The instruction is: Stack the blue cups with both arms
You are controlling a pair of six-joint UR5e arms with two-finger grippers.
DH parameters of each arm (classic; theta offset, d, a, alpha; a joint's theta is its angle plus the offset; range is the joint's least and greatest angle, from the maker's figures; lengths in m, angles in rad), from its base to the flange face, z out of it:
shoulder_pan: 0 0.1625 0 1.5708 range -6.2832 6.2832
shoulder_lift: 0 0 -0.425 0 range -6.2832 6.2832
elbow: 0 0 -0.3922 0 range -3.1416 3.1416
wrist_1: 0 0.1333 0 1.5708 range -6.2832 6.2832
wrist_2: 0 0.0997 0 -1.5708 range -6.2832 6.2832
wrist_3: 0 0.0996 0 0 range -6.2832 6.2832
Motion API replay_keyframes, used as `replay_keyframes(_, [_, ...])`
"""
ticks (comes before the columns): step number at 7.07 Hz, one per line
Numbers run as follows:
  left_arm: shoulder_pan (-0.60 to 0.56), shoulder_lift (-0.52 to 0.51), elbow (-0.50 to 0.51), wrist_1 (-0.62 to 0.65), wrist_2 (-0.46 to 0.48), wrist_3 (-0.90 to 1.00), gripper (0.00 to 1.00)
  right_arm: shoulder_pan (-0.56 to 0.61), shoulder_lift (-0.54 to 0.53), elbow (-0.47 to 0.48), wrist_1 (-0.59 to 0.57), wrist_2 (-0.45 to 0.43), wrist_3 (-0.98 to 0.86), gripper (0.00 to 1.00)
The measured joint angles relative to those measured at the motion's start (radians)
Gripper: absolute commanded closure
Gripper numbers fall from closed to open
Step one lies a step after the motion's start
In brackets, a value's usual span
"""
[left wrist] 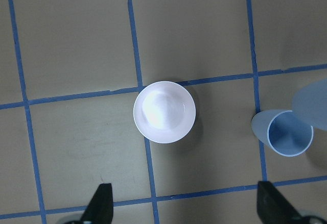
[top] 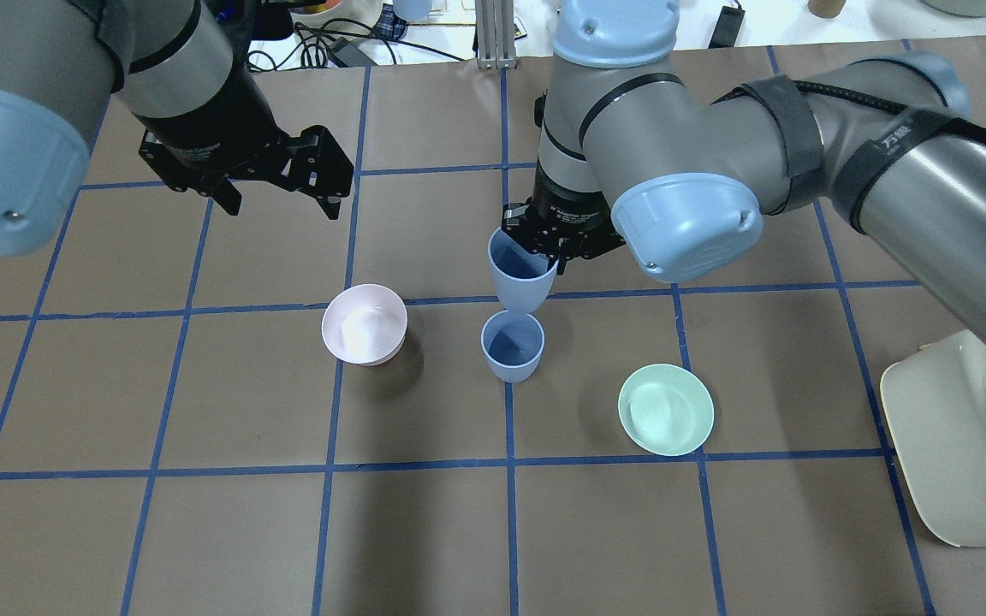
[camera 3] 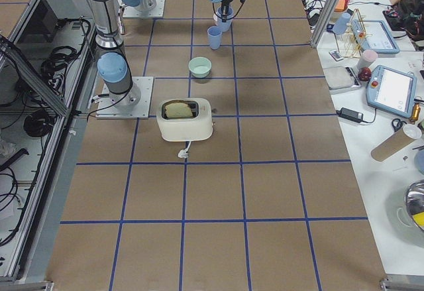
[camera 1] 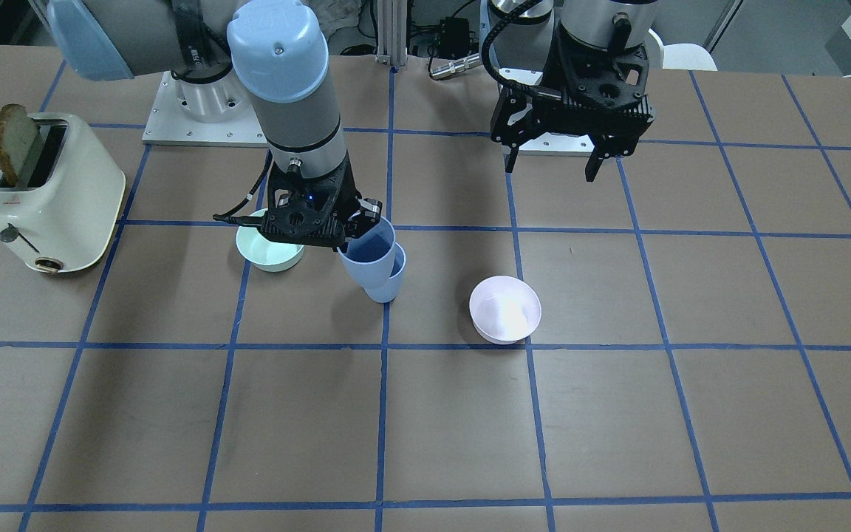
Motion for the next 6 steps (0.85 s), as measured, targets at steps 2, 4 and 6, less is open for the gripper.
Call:
replay_keyframes(2, [0.000,0.000,0.000,0.000,0.000,0.000,0.00,0.026,-0.016,0.039,-0.006,-0.002,0.030,1.00])
replay_keyframes(4, [0.000,0.000,0.000,0.000,0.000,0.000,0.00,0.044,-0.044,0.078,-0.010,-0.004,0.057,1.00])
replay_keyframes(6, [0.000,0.002,0.000,-0.002,0.002,0.000,0.00,0.048,-0.049,0.112,-0.045,0.001,0.072,1.00])
